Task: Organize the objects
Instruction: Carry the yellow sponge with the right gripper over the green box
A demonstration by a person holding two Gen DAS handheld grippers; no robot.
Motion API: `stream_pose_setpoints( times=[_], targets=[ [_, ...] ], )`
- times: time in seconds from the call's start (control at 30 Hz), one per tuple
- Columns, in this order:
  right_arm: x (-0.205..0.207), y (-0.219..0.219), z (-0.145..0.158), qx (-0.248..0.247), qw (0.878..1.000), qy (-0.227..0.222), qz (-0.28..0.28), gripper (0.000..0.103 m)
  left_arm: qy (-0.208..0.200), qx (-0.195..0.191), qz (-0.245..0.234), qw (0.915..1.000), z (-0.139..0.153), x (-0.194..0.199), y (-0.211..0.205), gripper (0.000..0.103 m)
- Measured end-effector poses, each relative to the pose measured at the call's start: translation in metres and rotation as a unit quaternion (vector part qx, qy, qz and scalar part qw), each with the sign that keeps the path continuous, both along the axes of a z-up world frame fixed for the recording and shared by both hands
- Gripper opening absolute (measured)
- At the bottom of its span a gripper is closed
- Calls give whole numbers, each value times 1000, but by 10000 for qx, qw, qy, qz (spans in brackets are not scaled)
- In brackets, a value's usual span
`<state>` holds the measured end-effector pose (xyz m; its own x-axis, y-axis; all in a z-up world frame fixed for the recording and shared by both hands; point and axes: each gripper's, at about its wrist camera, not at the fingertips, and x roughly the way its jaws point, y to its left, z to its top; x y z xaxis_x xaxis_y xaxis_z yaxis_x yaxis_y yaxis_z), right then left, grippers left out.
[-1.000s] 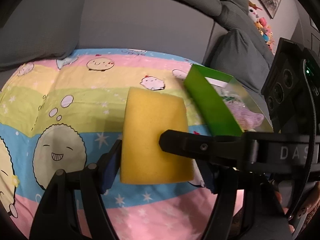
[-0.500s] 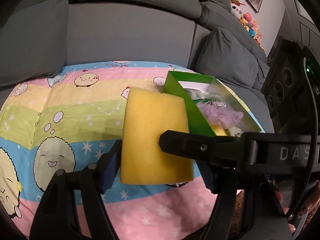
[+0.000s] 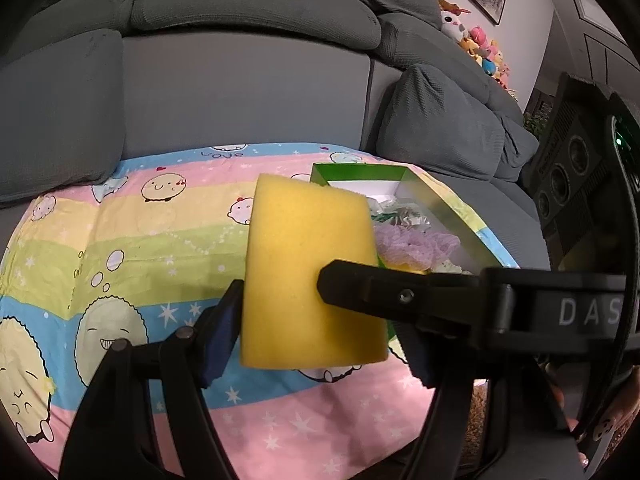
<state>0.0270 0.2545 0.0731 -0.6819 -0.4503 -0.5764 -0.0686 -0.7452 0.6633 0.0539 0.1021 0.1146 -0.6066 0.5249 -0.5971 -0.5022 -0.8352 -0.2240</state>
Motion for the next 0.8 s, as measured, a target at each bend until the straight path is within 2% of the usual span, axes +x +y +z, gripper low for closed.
stream_pose_setpoints(
  times=[0.8],
  targets=[
    [30,17,30,74,9984,467,-317,39,451,-50,-313,9985,26,16,22,69]
  ],
)
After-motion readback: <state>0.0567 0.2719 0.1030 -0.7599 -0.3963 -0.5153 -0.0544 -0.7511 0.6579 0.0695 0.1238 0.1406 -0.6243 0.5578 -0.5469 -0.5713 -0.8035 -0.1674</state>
